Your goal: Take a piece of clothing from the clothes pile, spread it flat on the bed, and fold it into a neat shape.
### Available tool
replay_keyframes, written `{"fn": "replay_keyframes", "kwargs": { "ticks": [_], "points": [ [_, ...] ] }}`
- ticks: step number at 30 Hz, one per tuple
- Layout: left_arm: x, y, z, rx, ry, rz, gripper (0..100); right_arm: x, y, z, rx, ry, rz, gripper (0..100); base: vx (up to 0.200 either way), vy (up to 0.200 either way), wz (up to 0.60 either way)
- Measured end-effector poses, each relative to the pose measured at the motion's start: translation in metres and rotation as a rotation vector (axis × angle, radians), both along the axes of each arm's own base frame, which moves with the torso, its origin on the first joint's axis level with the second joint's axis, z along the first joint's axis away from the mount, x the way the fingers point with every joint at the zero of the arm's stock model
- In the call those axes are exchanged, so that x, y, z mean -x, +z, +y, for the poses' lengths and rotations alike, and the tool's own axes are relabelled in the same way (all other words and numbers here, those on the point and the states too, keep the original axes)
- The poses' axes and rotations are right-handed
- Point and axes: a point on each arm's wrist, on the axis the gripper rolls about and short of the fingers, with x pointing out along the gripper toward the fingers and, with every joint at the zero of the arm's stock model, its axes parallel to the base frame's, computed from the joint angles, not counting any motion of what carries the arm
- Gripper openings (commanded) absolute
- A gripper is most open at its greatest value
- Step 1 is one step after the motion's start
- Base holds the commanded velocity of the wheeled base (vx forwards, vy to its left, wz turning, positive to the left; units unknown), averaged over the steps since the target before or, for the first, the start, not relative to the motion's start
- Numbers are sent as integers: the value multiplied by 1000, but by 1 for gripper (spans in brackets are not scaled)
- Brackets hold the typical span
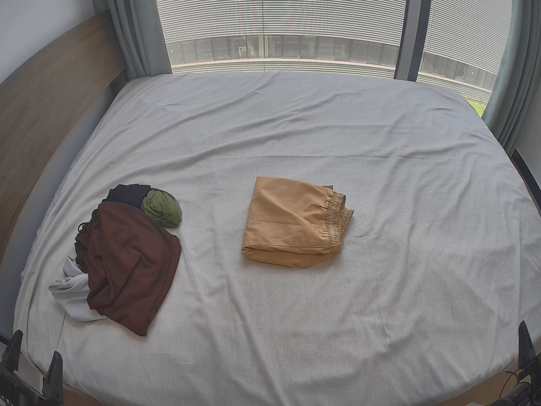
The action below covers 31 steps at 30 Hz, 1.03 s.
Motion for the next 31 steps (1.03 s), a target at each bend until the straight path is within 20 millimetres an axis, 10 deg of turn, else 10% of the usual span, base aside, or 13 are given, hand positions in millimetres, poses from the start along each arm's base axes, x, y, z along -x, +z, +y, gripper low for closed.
{"fn": "replay_keyframes", "kwargs": {
  "ticks": [31],
  "points": [
    [0,-6,1,-58,30,55,100,0,-6,2,40,79,65,100,0,0,0]
  ]
}}
